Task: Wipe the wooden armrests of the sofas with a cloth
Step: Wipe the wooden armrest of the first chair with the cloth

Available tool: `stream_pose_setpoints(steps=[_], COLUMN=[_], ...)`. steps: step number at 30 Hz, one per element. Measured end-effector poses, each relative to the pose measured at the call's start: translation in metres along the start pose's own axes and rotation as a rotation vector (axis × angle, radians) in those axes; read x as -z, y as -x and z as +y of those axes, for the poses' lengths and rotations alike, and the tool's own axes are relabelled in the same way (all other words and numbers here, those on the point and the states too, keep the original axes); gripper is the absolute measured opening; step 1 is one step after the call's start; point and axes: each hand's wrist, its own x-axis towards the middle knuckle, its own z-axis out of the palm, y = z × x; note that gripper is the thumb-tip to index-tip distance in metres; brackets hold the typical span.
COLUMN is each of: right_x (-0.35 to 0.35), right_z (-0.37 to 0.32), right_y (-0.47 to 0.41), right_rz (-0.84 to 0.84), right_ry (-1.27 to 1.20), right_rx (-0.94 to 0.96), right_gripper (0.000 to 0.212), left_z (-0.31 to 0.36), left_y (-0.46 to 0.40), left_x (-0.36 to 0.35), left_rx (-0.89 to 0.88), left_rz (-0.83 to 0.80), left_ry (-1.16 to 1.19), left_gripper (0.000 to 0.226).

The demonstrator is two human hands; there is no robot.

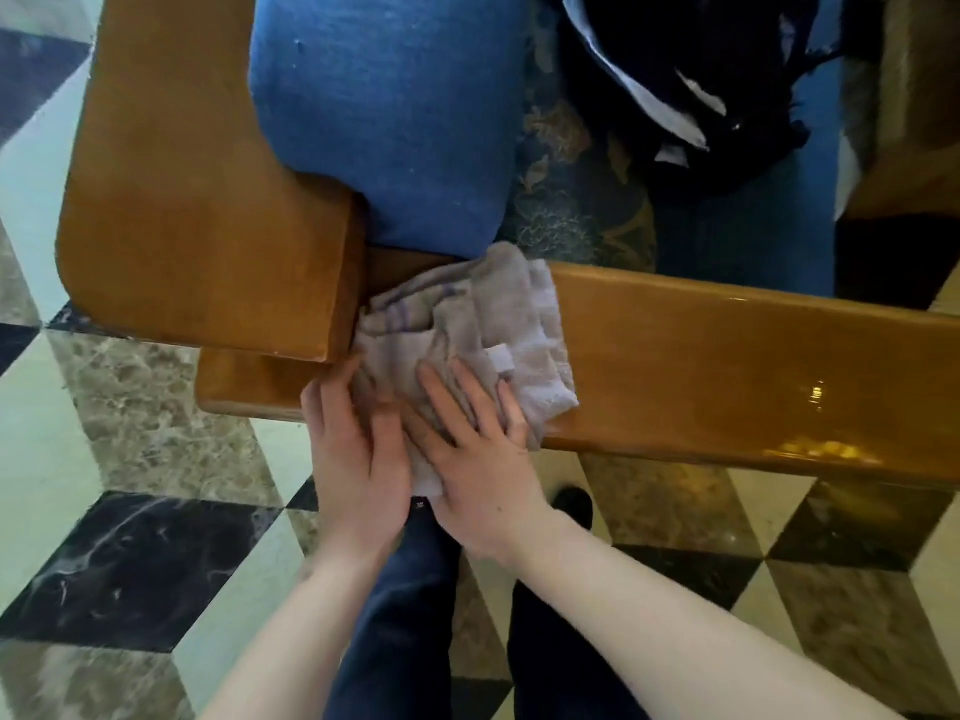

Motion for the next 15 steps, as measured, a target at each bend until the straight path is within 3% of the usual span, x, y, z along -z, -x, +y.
stream_pose_setpoints(steps=[4,7,10,15], right_x=[0.038,0.062,0.076,0.095], right_z=[0.086,0.143,0.190,0.257], right_y=[0.007,0.008,0.030,0.089], right_rz=[-0.186,-0.295,-0.293,-0.169], right_ry=[0.153,0.243,0.203,0.131], right_rx=[0.522,0.705,0.659,0.390], right_gripper=[0.057,0.061,0.068,0.071], left_z=[-0.001,0.003,0.022,0.057], left_y=[0.011,0.026,0.046,0.070], left_x=[-0.012,-0.027,-0.064,-0.138], left_rx=[-0.043,-0.099,-0.135,-0.165], left_rz=[-0.016,-0.061,-0.167,-0.233], left_ry=[-0.119,-0.337,-0.398,-0.409], left_gripper=[0.052,0.049,0.052,0.056])
